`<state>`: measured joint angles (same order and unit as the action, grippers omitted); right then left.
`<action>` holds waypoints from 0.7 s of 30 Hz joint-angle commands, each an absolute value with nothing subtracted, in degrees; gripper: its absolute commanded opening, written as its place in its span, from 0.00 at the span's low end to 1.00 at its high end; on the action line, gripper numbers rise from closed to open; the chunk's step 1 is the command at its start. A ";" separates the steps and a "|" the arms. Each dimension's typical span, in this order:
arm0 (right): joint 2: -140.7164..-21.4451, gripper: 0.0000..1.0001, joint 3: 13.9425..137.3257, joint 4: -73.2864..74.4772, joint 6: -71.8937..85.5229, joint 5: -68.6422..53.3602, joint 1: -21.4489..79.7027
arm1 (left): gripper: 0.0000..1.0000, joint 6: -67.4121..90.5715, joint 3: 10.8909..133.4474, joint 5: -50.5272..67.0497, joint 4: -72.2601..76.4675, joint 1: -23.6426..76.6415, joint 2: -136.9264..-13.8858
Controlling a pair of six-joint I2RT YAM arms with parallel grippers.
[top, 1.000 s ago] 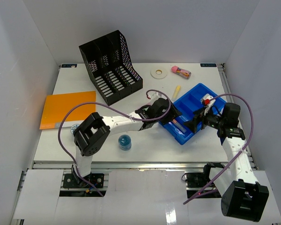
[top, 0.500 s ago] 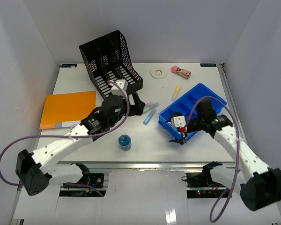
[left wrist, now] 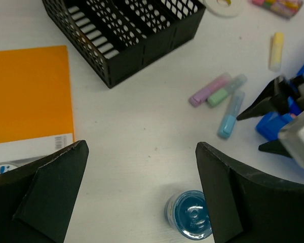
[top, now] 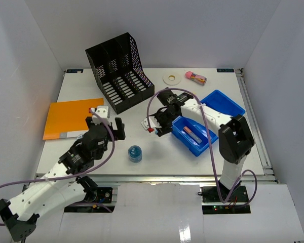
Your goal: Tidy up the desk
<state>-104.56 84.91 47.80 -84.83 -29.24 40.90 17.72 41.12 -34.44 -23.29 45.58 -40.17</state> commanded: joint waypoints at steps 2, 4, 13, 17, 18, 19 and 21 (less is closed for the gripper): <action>-109.48 0.62 89.04 49.93 -86.22 -22.53 41.17 | 0.98 17.65 39.80 -42.47 -23.72 45.62 -30.67; -111.82 0.61 89.91 49.59 -86.23 -20.33 41.65 | 0.98 17.32 39.43 -43.98 -23.35 45.62 -28.03; -117.39 0.59 90.50 45.61 -85.00 -13.08 43.24 | 0.98 16.82 39.52 -42.59 -22.94 45.62 -28.52; -119.11 0.59 90.62 44.15 -84.81 -10.54 43.24 | 0.98 16.70 39.48 -41.92 -22.85 45.62 -28.75; -119.25 0.59 90.54 44.12 -84.89 -10.42 43.24 | 0.98 16.70 39.46 -41.96 -22.85 45.62 -28.59; -119.34 0.59 90.45 44.12 -84.98 -10.38 43.24 | 0.98 16.70 39.46 -42.01 -22.85 45.62 -28.41; -119.58 0.59 90.07 43.75 -85.21 -10.00 43.24 | 0.98 16.70 39.46 -42.09 -22.78 45.62 -28.09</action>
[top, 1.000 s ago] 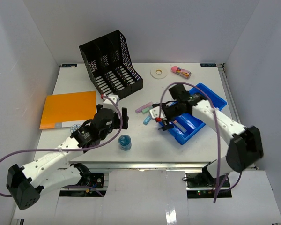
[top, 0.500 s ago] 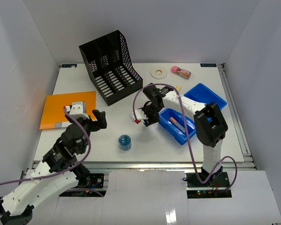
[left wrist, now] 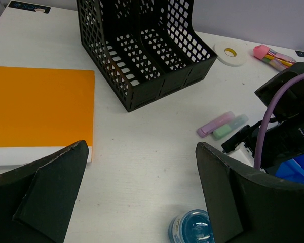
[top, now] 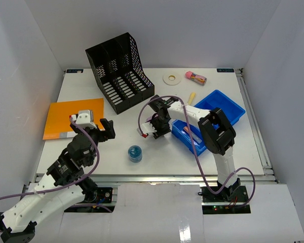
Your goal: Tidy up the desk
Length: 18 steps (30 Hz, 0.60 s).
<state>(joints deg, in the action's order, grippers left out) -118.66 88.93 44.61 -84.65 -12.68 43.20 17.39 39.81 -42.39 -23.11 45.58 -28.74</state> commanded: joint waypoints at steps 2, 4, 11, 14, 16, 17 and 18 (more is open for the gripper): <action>-119.90 0.60 89.93 43.33 -85.46 -9.16 43.24 | 0.98 16.70 39.39 -42.10 -22.76 45.62 -27.97; -120.31 0.60 89.99 43.11 -85.77 -8.29 43.24 | 0.98 16.66 39.33 -42.10 -22.80 45.62 -28.08; -121.88 0.51 90.20 44.75 -87.70 -6.24 43.19 | 0.98 16.61 39.37 -42.08 -22.76 45.62 -28.53; -122.55 0.42 90.52 46.52 -87.72 -7.88 43.20 | 0.98 16.57 39.38 -41.80 -22.68 45.57 -28.74; -122.86 0.33 90.84 47.03 -87.19 -9.69 43.24 | 0.98 16.52 39.38 -41.69 -22.68 45.61 -28.91; -122.96 0.28 91.03 47.25 -86.91 -10.75 43.24 | 0.98 16.52 39.38 -41.66 -22.68 45.62 -29.02; -122.89 0.25 91.30 47.47 -86.74 -11.83 43.24 | 0.98 16.51 39.36 -41.66 -22.68 45.62 -29.11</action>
<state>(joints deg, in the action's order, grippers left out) -120.05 90.40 44.45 -86.46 -7.84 43.24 17.15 39.79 -42.37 -23.09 45.58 -28.53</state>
